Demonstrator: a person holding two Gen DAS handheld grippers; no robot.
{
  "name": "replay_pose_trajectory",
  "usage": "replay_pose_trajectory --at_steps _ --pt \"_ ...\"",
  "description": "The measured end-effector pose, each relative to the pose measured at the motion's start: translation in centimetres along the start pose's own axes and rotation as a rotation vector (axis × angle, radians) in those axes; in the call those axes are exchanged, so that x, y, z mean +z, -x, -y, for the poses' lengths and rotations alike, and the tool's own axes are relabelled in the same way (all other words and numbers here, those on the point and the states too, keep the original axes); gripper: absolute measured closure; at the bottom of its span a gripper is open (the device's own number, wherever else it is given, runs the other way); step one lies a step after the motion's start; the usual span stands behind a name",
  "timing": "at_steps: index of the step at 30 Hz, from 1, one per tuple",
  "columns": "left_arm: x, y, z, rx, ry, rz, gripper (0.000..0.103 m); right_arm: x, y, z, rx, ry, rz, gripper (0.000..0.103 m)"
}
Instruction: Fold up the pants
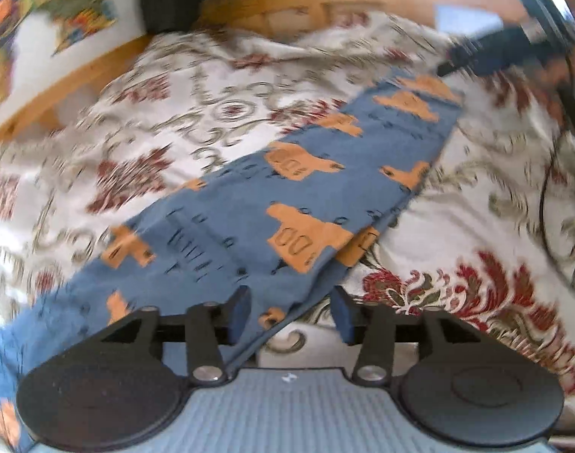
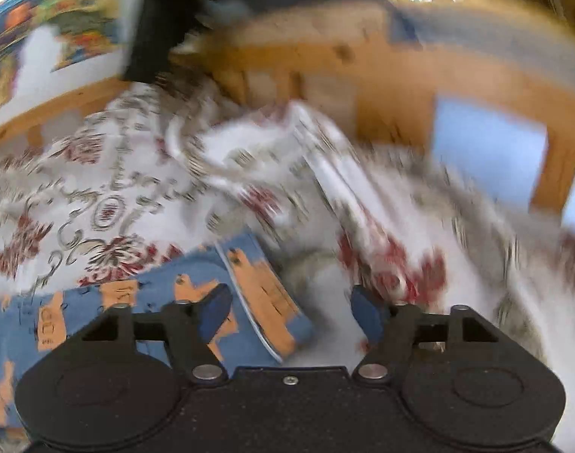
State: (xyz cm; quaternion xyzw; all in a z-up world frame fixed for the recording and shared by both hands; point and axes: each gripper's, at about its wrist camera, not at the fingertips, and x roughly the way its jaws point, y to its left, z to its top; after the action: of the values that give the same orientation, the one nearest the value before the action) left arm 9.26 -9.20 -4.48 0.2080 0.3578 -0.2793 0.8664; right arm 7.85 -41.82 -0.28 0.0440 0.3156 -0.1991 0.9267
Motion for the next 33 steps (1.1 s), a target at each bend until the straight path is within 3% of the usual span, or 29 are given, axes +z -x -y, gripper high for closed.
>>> replay_pose_trajectory --at_steps 3,7,10,12,14,16,19,24,29,31,33 --pt "-0.4 1.1 -2.9 0.027 0.183 0.01 0.034 -0.4 1.3 -3.9 0.102 0.195 0.088 0.012" --pt "-0.8 0.4 -7.2 0.168 0.453 -0.034 0.032 -1.9 1.4 -9.8 0.357 0.423 0.122 0.011" --pt "-2.3 0.0 -9.8 0.317 0.593 -0.09 0.027 -3.0 0.2 -12.8 0.534 0.49 0.015 0.01" --pt "-4.3 -0.2 -11.0 0.372 0.64 -0.153 0.027 -4.4 -1.1 -14.2 0.53 0.558 -0.122 0.01" --pt "-6.1 0.8 -11.1 0.365 0.642 -0.132 0.027 -5.5 -2.4 -14.2 0.498 0.57 -0.246 0.009" --pt "-6.7 1.7 -10.4 0.407 0.598 -0.148 0.022 -5.4 -2.6 -13.3 0.507 0.522 -0.283 0.007" --pt "-6.9 3.0 -9.7 0.448 0.607 -0.182 0.014 -4.5 -2.1 -12.7 0.498 0.482 -0.25 0.007" --pt "-4.8 4.9 -9.7 0.398 0.621 -0.106 0.013 -2.8 -1.1 -10.9 0.597 0.321 -0.145 0.001" --pt "1.3 2.6 -11.1 0.365 0.538 -0.005 0.0 -2.7 -1.1 -10.9 0.611 0.295 -0.103 0.001" --pt "3.4 0.6 -12.2 0.312 0.575 -0.033 0.0 -2.9 -1.3 -11.1 0.588 0.312 -0.081 0.001" --pt "4.6 -1.3 -13.8 0.228 0.677 -0.07 0.0 -3.2 -1.5 -11.3 0.567 0.337 -0.062 0.001"
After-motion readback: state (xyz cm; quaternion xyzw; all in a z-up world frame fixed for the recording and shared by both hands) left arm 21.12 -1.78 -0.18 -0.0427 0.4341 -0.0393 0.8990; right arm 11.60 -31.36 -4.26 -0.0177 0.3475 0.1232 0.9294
